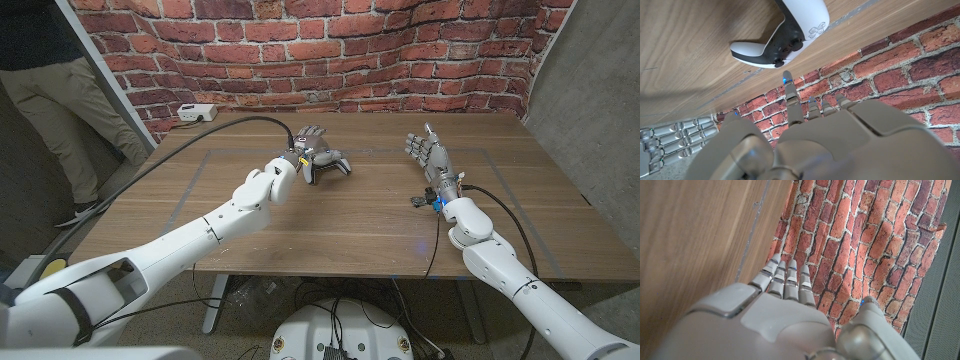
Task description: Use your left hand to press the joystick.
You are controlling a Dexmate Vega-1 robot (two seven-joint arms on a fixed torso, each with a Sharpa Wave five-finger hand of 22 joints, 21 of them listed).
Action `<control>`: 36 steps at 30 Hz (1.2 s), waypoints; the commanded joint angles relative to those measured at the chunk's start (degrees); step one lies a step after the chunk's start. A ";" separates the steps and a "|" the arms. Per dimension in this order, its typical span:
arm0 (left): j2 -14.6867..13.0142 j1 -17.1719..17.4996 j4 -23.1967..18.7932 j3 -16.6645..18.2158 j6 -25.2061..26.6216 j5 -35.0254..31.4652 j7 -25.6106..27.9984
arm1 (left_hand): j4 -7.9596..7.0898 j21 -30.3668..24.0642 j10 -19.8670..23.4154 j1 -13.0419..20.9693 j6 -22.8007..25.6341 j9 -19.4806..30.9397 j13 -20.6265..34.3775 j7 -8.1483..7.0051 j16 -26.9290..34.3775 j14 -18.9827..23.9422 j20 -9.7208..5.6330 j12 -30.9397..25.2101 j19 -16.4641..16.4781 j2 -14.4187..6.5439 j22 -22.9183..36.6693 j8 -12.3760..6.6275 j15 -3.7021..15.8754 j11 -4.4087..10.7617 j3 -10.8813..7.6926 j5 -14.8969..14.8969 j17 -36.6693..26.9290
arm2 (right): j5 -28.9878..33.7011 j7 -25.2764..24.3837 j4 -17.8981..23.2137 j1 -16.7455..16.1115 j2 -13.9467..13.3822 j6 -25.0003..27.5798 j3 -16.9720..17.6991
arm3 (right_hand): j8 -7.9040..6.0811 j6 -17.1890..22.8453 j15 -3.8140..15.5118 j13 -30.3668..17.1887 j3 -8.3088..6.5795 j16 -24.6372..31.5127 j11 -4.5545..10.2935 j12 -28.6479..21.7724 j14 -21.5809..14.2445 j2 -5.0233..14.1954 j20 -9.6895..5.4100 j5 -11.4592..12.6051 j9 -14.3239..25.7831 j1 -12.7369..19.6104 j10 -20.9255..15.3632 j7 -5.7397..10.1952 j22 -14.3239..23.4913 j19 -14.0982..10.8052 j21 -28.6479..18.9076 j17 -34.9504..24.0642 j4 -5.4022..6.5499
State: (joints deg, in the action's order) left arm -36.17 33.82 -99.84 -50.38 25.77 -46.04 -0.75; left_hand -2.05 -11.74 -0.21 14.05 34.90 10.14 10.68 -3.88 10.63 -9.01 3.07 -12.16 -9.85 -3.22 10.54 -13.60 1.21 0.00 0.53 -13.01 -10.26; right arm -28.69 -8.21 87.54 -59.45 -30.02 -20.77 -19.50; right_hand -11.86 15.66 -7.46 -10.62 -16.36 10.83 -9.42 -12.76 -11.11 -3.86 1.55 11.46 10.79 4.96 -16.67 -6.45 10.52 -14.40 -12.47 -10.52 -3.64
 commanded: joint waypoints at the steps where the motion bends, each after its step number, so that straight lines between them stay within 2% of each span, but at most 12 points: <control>1: 0.35 -0.46 0.52 -0.32 -0.22 0.50 -0.06 | -0.12 -0.46 0.25 0.26 -0.06 0.15 0.03 -0.11 0.24 0.43 0.12 -0.06 -1.22 -0.41 0.29 0.31 0.15 0.38 0.29 -0.18 -0.19 | -0.18 -0.24 0.28 -0.33 -0.07 0.20 0.12 | 0.20 0.38 -0.21 -0.06 0.07 0.01 -0.01 -0.05 -0.04 0.67 0.29 0.28 0.09 0.06 -0.46 -0.06 0.26 0.08 0.34 -0.21 -0.05; 36: 1.18 -2.10 2.85 -1.80 -0.70 1.76 -1.33 | 0.11 -0.46 0.36 1.11 0.87 0.19 0.03 -0.41 0.20 0.98 0.27 0.04 -1.22 -0.83 0.26 0.76 0.22 0.82 0.30 -0.19 -0.18 | -0.23 -0.18 -0.11 0.07 0.16 0.17 0.09 | 0.41 0.18 -0.19 -0.07 0.27 -0.07 0.07 0.09 0.01 0.84 0.43 0.27 0.09 0.12 -0.42 0.06 0.27 0.11 0.39 -0.20 -0.15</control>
State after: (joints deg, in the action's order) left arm -35.15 32.07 -97.50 -51.84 25.47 -44.81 -1.80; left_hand -2.01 -11.74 0.10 14.71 35.22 10.15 10.68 -4.19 10.63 -8.29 3.07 -12.15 -9.85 -3.89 10.54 -12.92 1.32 0.30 0.57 -13.01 -10.25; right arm -28.93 -8.36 87.24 -59.56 -29.83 -20.64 -19.47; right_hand -11.65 15.65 -7.44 -10.62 -16.20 10.83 -9.39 -12.76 -11.10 -3.42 1.54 11.46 10.78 4.98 -16.65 -6.45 10.53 -14.40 -12.47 -10.51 -3.79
